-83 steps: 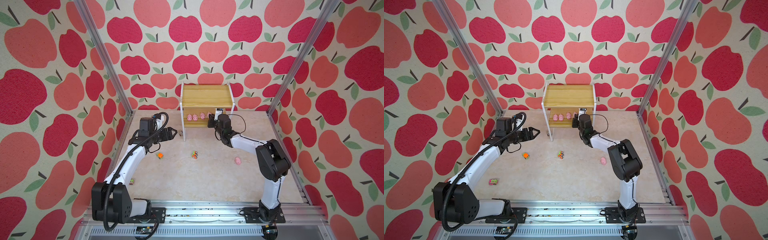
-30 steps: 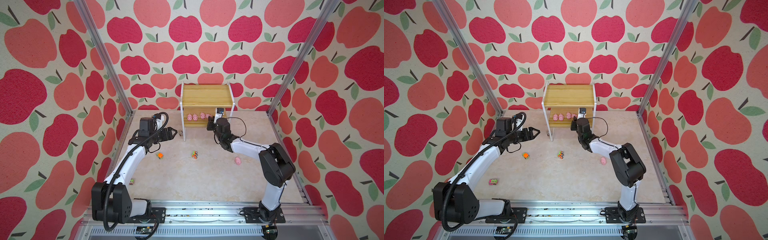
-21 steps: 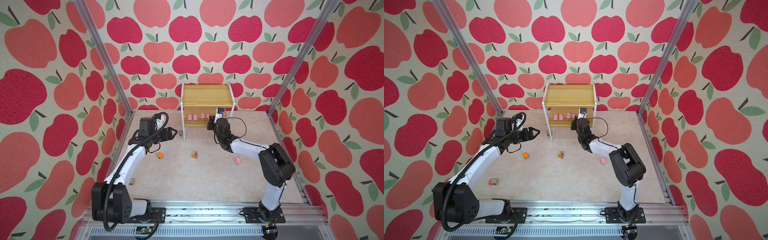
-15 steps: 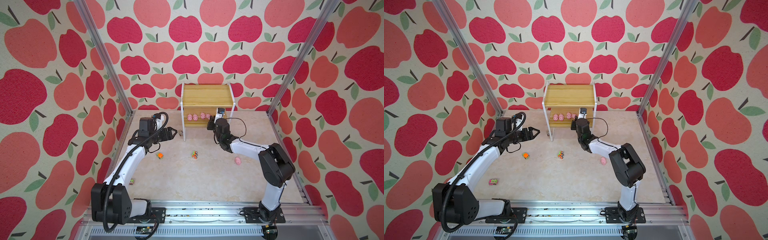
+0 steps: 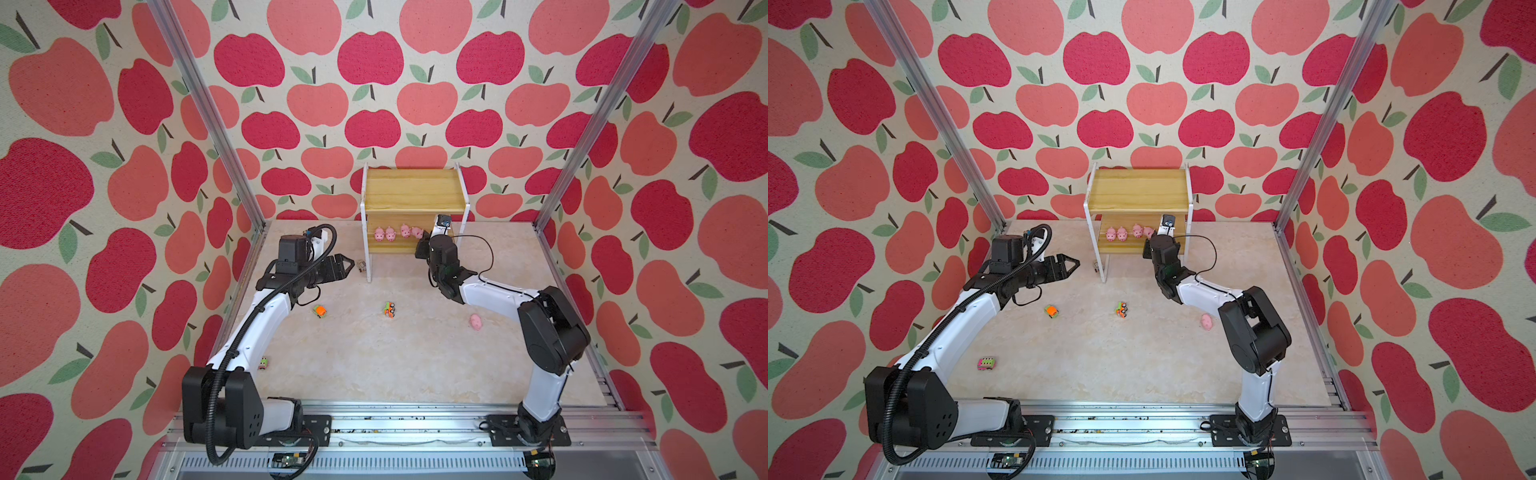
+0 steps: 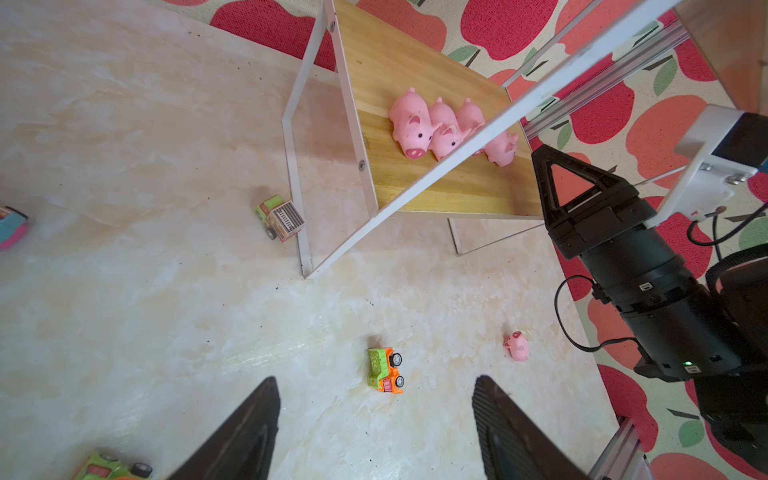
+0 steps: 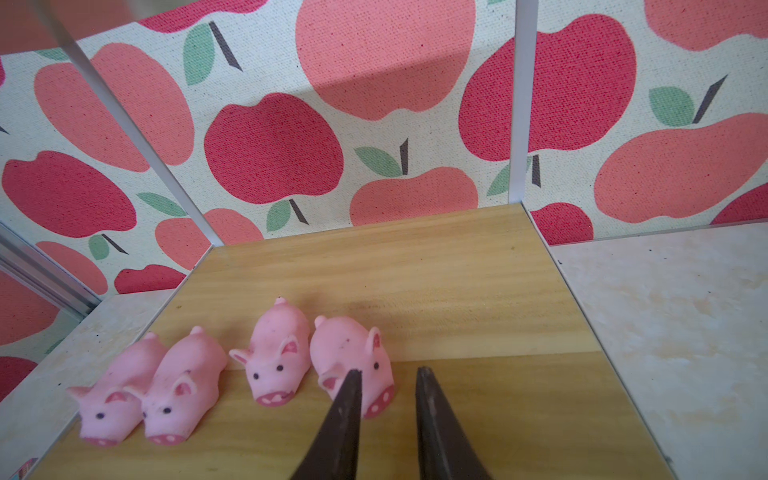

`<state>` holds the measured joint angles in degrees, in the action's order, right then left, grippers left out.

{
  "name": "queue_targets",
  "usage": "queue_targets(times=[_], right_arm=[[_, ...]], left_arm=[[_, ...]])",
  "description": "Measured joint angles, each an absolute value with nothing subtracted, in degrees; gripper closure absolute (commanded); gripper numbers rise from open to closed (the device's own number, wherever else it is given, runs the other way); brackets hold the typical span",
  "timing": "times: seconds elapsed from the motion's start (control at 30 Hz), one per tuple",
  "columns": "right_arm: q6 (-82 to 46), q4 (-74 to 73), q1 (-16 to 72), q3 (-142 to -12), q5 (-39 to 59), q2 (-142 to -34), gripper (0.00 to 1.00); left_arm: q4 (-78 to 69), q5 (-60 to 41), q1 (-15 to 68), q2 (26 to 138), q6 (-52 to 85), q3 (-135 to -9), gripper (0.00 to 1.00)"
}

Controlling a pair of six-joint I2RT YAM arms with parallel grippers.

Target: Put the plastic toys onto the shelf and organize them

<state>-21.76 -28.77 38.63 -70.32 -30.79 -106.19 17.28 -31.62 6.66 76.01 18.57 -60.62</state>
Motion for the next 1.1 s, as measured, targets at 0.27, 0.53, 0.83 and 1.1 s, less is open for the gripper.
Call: queue_targets(times=[0.27, 0.53, 0.83, 1.1], right_arm=[[-22.2, -26.8, 38.6, -71.0, -28.8, -106.2, 0.70], [-22.6, -26.9, 38.3, -71.0, -25.7, -106.2, 0.70], [-22.6, -28.2, 38.1, -68.6, -20.5, -105.3, 0.65], [-21.5, -30.7, 36.6, -63.8, -17.0, -100.6, 0.64]], left_arm=[[17.3, -31.6, 6.6, 76.0, 18.6, -60.6, 0.24], [17.3, -32.0, 6.6, 76.0, 18.6, -60.6, 0.24], [17.3, -32.0, 6.5, 76.0, 18.6, -60.6, 0.24], [17.3, -32.0, 6.5, 76.0, 18.6, -60.6, 0.24]])
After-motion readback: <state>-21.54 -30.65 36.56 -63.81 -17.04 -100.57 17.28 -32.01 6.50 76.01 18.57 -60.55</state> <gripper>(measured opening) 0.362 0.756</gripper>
